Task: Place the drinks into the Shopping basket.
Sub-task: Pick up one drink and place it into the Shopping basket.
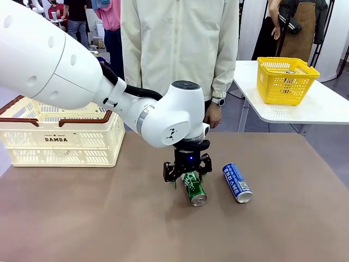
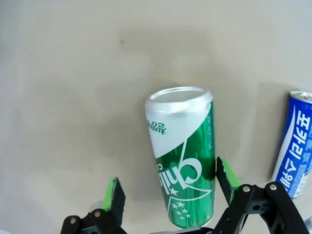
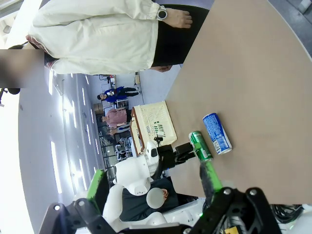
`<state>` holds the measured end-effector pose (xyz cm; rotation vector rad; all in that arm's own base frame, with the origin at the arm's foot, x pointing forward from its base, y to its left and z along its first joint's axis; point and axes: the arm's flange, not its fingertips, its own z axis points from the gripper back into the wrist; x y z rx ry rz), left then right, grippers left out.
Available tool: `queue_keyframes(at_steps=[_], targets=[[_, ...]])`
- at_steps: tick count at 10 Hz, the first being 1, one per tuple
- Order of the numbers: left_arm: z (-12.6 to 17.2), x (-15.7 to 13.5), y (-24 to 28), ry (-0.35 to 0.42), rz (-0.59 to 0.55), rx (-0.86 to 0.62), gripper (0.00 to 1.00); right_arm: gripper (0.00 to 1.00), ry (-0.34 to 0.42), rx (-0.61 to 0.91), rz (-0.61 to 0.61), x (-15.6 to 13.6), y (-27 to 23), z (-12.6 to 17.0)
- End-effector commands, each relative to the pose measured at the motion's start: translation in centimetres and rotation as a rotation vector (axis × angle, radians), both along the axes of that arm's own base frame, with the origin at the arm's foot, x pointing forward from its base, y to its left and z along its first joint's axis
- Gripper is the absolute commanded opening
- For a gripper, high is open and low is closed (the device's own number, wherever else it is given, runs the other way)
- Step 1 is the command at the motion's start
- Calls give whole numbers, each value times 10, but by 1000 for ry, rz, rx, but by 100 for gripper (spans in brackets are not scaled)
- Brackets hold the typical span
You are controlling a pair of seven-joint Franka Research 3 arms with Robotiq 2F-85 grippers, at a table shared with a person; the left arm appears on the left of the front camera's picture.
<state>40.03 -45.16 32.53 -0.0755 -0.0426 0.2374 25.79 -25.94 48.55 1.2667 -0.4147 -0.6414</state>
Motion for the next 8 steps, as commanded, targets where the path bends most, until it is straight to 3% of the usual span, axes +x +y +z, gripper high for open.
queue_keyframes(at_steps=[1,8], targets=[[-2,-5,-4,-31,84,26,100,100,-23,-11,13,0,-1,1],[-19,17,-3,-20,85,5,100,100,-23,-11,13,0,-1,1]])
